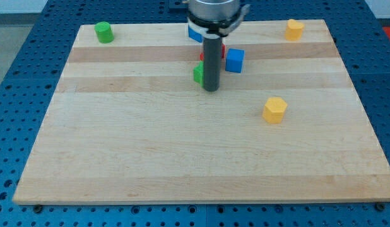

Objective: Move the green star slightly to the left

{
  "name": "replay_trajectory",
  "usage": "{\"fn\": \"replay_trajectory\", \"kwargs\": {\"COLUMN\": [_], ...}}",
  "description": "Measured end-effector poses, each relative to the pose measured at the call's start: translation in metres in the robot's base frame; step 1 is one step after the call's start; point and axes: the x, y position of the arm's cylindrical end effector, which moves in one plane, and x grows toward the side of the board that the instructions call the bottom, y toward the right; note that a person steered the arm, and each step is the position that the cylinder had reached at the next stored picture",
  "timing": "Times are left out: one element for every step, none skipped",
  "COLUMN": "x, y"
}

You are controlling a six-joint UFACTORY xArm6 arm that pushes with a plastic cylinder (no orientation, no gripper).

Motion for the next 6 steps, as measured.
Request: {"fn": "replay_trajectory", "kwargs": {"x": [0.004, 0.004, 0.002, -0.007, -0.016, -0.023], "y": [0.011, 0.039, 0.049, 0.049, 0.049, 0.046]}}
